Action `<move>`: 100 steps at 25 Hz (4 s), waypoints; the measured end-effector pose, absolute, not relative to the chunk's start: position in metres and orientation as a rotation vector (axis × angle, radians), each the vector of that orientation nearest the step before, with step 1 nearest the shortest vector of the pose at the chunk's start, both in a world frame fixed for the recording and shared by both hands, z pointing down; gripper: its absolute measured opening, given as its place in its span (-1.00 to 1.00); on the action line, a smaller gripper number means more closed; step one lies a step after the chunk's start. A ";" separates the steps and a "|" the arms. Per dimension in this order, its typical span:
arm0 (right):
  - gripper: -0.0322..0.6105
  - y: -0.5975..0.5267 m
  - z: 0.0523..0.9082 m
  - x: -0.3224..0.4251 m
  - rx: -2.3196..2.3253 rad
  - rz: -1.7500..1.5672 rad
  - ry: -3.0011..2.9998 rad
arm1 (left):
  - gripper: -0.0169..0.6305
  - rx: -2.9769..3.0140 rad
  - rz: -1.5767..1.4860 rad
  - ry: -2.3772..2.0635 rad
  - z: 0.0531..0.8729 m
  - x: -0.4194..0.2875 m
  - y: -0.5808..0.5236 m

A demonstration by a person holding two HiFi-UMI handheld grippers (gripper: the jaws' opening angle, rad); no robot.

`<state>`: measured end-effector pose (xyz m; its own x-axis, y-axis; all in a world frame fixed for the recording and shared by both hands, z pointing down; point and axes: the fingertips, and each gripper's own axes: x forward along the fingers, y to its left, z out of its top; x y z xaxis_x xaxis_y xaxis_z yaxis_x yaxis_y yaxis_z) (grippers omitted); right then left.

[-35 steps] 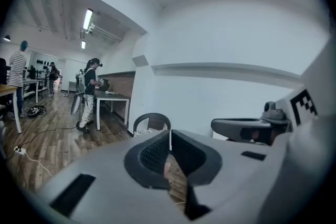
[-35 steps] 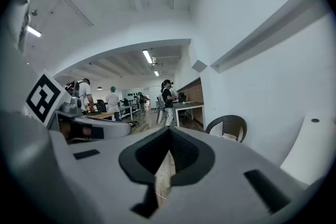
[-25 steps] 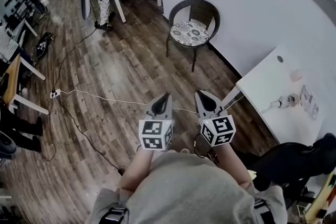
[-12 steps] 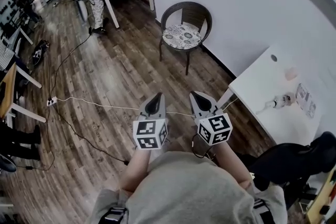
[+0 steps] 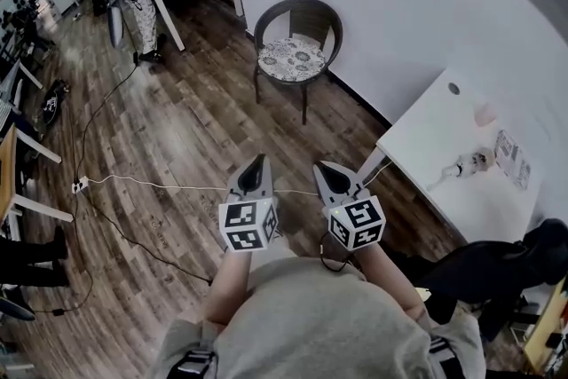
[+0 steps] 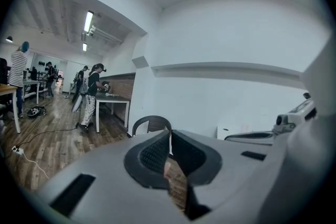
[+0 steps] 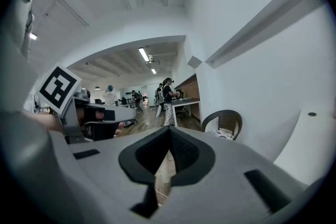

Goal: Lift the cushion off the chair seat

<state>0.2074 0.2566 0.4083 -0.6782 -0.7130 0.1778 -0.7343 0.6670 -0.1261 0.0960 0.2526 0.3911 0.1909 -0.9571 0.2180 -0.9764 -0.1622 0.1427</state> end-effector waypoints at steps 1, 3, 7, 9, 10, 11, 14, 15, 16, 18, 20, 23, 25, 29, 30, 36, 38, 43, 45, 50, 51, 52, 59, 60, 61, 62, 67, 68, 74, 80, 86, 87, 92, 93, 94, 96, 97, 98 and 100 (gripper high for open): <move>-0.90 0.251 0.411 0.207 1.216 0.292 -2.753 | -0.91 2.220 0.112 -1.840 0.393 0.095 0.247; -0.90 0.239 0.415 0.203 1.236 0.308 -2.737 | -0.91 2.228 0.117 -1.820 0.396 0.091 0.234; -0.90 0.202 0.423 0.187 1.283 0.336 -2.708 | -0.91 2.243 0.137 -1.780 0.404 0.074 0.206; -0.90 0.180 0.424 0.176 1.299 0.342 -2.700 | -0.91 2.245 0.146 -1.767 0.408 0.062 0.188; -0.90 0.169 0.424 0.170 1.304 0.341 -2.697 | -0.91 2.245 0.148 -1.763 0.409 0.055 0.179; -0.89 0.158 0.424 0.163 1.308 0.337 -2.696 | -0.91 2.245 0.148 -1.761 0.410 0.048 0.170; -0.90 0.126 0.418 0.139 1.317 0.322 -2.702 | -0.91 2.243 0.140 -1.758 0.410 0.024 0.144; -0.89 0.116 0.416 0.130 1.319 0.318 -2.704 | -0.91 2.240 0.138 -1.758 0.410 0.016 0.135; -0.90 0.105 0.414 0.122 1.319 0.316 -2.704 | -0.91 2.235 0.137 -1.756 0.410 0.007 0.126; -0.90 0.085 0.411 0.106 1.322 0.321 -2.699 | -0.91 2.229 0.136 -1.748 0.408 -0.007 0.109; -0.90 0.066 0.406 0.092 1.326 0.323 -2.698 | -0.91 2.235 0.142 -1.739 0.404 -0.021 0.093; -0.89 0.039 0.399 0.069 1.332 0.324 -2.699 | -0.91 2.251 0.161 -1.727 0.400 -0.041 0.068; -0.90 0.020 0.397 0.054 1.337 0.323 -2.694 | -0.91 2.261 0.165 -1.717 0.397 -0.054 0.049; -0.89 -0.018 0.399 0.030 1.355 0.320 -2.676 | -0.91 2.283 0.165 -1.700 0.399 -0.079 0.011; -0.90 -0.028 0.400 0.025 1.363 0.320 -2.673 | -0.91 2.288 0.166 -1.695 0.400 -0.084 0.001; -0.90 -0.078 0.404 0.000 1.429 0.317 -2.647 | -0.91 2.309 0.178 -1.655 0.409 -0.114 -0.054; -0.89 -0.093 0.406 -0.006 1.445 0.324 -2.638 | -0.91 2.306 0.183 -1.645 0.411 -0.124 -0.070; -0.89 -0.121 0.409 -0.019 1.466 0.326 -2.614 | -0.91 2.295 0.189 -1.629 0.418 -0.145 -0.097; -0.89 -0.127 0.411 -0.024 1.465 0.324 -2.602 | -0.91 2.276 0.185 -1.630 0.422 -0.154 -0.105; -0.89 -0.149 0.421 -0.033 1.435 0.307 -2.585 | -0.91 2.234 0.174 -1.655 0.433 -0.171 -0.126; -0.89 -0.154 0.425 -0.034 1.427 0.305 -2.581 | -0.91 2.223 0.177 -1.659 0.437 -0.173 -0.130; -0.89 -0.160 0.428 -0.033 1.420 0.303 -2.576 | -0.91 2.211 0.182 -1.661 0.441 -0.174 -0.135; -0.89 -0.228 0.464 -0.023 1.357 0.296 -2.552 | -0.91 2.145 0.209 -1.701 0.470 -0.175 -0.195; -0.89 -0.239 0.471 -0.022 1.344 0.291 -2.542 | -0.91 2.132 0.215 -1.706 0.475 -0.175 -0.205; -0.89 -0.251 0.479 -0.020 1.330 0.287 -2.532 | -0.91 2.119 0.223 -1.709 0.481 -0.176 -0.216; -0.89 -0.264 0.487 -0.019 1.316 0.286 -2.521 | -0.91 2.107 0.230 -1.710 0.486 -0.175 -0.226; -0.89 -0.332 0.531 -0.015 1.265 0.299 -2.471 | -0.91 2.072 0.244 -1.709 0.515 -0.173 -0.288; -0.89 -0.346 0.541 -0.016 1.256 0.291 -2.461 | -0.91 2.063 0.243 -1.706 0.522 -0.172 -0.300; -0.89 -0.406 0.612 -0.019 1.190 0.264 -2.405 | -0.91 2.020 0.265 -1.678 0.565 -0.164 -0.349; -0.89 -0.444 0.692 -0.025 1.111 0.304 -2.350 | -0.91 2.014 0.305 -1.654 0.603 -0.158 -0.385; -0.89 -0.463 0.781 -0.017 1.043 0.379 -2.245 | -0.91 2.015 0.335 -1.627 0.638 -0.154 -0.411; -0.86 -0.464 0.797 -0.015 1.025 0.396 -2.222 | -0.91 2.008 0.341 -1.624 0.645 -0.153 -0.414; -0.73 -0.470 0.864 -0.004 0.959 0.437 -2.123 | -0.91 1.972 0.336 -1.618 0.675 -0.150 -0.429; -0.71 -0.471 0.877 -0.003 0.941 0.442 -2.108 | -0.91 1.964 0.335 -1.617 0.681 -0.150 -0.431; -0.70 -0.472 0.889 -0.002 0.922 0.446 -2.094 | -0.91 1.956 0.336 -1.616 0.688 -0.149 -0.434; -0.67 -0.474 0.911 -0.001 0.888 0.446 -2.068 | -0.91 1.948 0.342 -1.608 0.700 -0.147 -0.437; -0.66 -0.474 0.921 -0.001 0.874 0.445 -2.058 | -0.91 1.945 0.346 -1.603 0.706 -0.146 -0.438; -0.64 -0.474 0.930 -0.001 0.859 0.445 -2.049 | -0.91 1.941 0.351 -1.599 0.711 -0.145 -0.438; -0.62 -0.472 0.946 -0.003 0.829 0.447 -2.040 | -0.91 1.926 0.360 -1.594 0.721 -0.144 -0.437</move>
